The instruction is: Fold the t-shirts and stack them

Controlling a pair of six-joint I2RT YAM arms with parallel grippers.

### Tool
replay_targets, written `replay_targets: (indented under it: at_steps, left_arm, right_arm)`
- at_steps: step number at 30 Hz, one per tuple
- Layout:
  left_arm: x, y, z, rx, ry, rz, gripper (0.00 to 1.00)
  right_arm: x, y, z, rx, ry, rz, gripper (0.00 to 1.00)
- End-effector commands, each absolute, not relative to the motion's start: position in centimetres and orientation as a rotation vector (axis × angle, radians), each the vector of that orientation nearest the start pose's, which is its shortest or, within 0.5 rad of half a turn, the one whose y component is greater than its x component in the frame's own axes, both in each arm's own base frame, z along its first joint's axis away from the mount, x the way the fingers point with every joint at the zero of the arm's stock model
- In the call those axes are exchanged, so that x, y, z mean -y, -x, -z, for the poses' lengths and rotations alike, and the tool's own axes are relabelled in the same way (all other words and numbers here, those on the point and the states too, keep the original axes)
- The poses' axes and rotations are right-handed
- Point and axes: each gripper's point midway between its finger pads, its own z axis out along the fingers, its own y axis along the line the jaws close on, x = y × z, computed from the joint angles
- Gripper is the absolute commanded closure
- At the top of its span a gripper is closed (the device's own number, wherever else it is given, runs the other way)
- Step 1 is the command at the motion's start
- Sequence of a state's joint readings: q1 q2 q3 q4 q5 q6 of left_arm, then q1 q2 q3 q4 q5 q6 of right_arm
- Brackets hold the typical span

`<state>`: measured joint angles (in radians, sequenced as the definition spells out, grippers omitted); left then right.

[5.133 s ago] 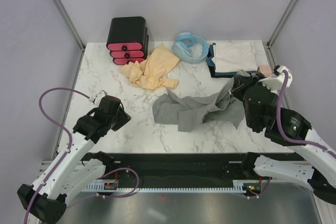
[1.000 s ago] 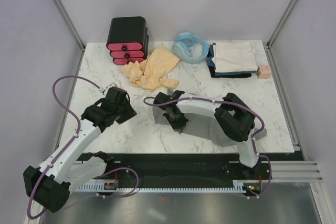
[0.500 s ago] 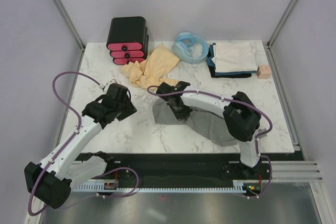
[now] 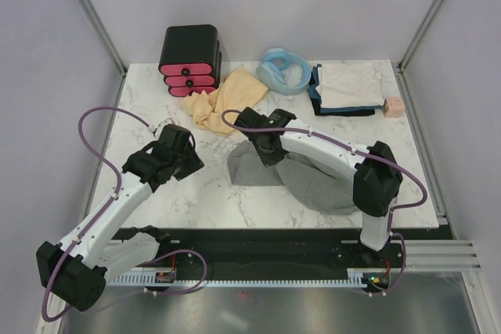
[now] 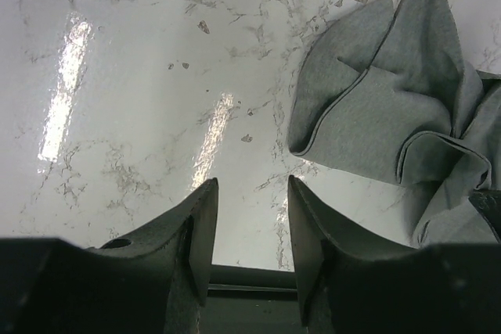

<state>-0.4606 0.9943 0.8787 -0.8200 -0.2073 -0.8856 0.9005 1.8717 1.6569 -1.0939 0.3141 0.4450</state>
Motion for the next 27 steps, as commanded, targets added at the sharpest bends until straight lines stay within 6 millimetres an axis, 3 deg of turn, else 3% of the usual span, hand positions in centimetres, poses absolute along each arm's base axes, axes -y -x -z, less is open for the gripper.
replay_targets:
  at_steps: [1, 7, 8, 9, 13, 22, 27]
  left_arm:
    - [10.7, -23.6, -16.1, -2.377, 0.574, 0.318, 0.52]
    - [10.6, -23.3, -16.2, -2.372, 0.568, 0.323, 0.52]
    - [10.6, -23.3, -16.2, -2.372, 0.568, 0.323, 0.52]
    - [10.6, -23.3, -16.1, -2.375, 0.569, 0.319, 0.52]
    - [10.8, -23.4, -16.0, -2.382, 0.571, 0.323, 0.52]
    - [10.7, -23.3, -15.7, -2.387, 0.569, 0.313, 0.52]
    - [10.6, -23.3, -15.7, -2.387, 0.569, 0.311, 0.52]
  right_arm:
    - [-27.5, -26.4, -10.0, -2.702, 0.617, 0.143, 1.0]
    - [-27.9, -26.0, -7.3, -2.756, 0.669, 0.164, 1.0]
    - [-27.8, -26.0, -7.1, -2.76, 0.674, 0.17, 0.96]
    - [-27.8, -26.0, -6.8, -2.764, 0.679, 0.18, 0.78]
    - [-27.7, -26.2, -6.5, -2.756, 0.678, 0.197, 0.59]
    - [-27.1, -26.8, -5.7, -2.742, 0.671, 0.271, 0.58]
    - [-26.3, -27.7, -6.5, -2.697, 0.636, 0.362, 0.58]
